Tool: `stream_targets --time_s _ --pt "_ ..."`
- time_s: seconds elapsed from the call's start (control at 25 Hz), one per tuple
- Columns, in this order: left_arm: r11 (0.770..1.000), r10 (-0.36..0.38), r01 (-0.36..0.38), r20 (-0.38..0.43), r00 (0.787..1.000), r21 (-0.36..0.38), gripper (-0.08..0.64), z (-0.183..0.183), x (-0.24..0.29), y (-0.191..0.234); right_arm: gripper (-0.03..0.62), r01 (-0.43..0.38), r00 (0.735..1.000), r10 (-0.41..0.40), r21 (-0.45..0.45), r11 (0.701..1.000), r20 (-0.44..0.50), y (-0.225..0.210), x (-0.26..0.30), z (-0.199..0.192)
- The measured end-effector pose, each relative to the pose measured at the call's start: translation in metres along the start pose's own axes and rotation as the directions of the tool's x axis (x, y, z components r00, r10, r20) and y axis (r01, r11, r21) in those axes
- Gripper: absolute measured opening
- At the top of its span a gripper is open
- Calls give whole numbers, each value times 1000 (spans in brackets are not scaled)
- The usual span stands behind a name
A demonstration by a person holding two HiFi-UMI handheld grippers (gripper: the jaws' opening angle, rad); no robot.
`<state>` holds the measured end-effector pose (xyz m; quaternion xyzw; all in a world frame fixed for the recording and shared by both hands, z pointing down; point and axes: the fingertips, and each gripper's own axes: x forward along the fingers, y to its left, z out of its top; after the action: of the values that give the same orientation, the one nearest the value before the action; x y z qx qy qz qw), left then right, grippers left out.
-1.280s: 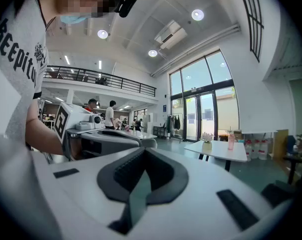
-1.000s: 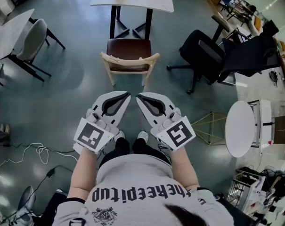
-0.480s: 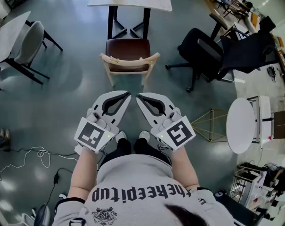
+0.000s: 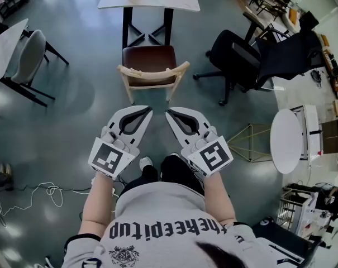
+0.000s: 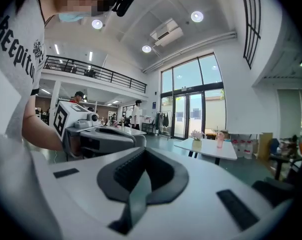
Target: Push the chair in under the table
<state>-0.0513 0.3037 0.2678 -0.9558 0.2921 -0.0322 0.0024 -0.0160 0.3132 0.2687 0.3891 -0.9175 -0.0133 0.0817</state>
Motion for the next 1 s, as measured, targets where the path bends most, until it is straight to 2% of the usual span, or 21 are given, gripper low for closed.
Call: stream_targets --time_s 0.36,0.8,1.0 --pt "1000 5 -5 0 1000 1 15 -4 9 24 12 22 1000 -22 11 1000 -19 -16 12 -6" --pt "996 90 -90 -14 996 -11 15 -4 46 78 12 -37 999 37 14 999 -11 -68 51 -5" --pt "995 95 -95 -5 995 -15 15 -7 73 92 12 -67 998 67 12 998 -18 -98 67 -7"
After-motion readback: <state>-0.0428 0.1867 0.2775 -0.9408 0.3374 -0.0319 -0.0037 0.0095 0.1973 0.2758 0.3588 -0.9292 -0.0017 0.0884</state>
